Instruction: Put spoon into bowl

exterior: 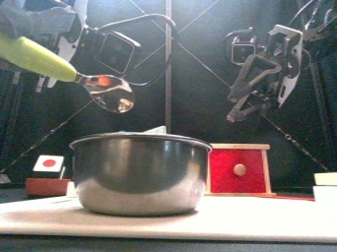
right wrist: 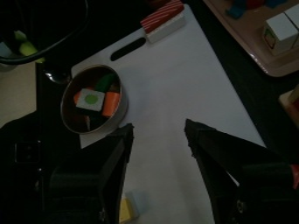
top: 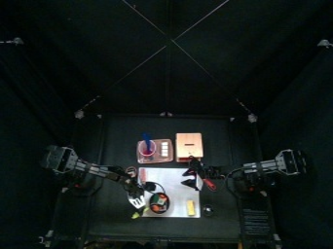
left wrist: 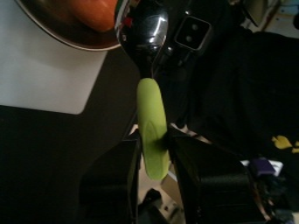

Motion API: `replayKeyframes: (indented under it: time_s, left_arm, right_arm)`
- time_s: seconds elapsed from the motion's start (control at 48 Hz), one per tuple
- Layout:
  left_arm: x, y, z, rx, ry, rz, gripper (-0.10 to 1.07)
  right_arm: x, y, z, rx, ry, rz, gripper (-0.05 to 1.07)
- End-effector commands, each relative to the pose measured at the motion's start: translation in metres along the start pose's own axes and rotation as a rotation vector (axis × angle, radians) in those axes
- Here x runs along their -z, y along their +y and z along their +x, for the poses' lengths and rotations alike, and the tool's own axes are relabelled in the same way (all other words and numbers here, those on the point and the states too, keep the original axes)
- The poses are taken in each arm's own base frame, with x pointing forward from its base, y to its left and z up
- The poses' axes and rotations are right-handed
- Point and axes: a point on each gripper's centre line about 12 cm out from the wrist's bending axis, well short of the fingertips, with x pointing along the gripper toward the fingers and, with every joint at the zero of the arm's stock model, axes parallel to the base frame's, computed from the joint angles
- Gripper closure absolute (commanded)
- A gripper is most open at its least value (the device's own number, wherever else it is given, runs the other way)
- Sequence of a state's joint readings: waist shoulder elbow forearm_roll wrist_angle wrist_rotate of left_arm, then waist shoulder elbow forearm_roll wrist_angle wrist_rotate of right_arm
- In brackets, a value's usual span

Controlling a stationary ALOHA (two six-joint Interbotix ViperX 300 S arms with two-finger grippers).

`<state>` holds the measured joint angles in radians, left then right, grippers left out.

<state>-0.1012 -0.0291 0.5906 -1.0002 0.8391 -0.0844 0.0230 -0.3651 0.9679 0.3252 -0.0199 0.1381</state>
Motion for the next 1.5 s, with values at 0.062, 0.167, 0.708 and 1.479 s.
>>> replayKeyframes:
  time_s: [0.062,0.167,0.708,1.479]
  left_arm:
    - [-0.009,0.0,-0.012,0.036,0.002,-0.046,0.46]
    - [-0.007,0.003,-0.013,0.049,0.043,-0.09,0.46]
    - [-0.061,0.008,-0.003,-0.099,0.15,-0.018,0.44]
    - [-0.089,0.006,-0.009,-0.277,0.124,0.054,0.25]
  right_arm:
    - [-0.003,0.002,-0.002,-0.007,-0.018,-0.002,0.17]
    - [-0.001,0.002,-0.002,-0.008,-0.012,-0.008,0.17]
    - [0.01,-0.001,-0.002,-0.005,0.004,-0.013,0.17]
    - [0.009,0.002,-0.002,-0.011,0.002,-0.01,0.17]
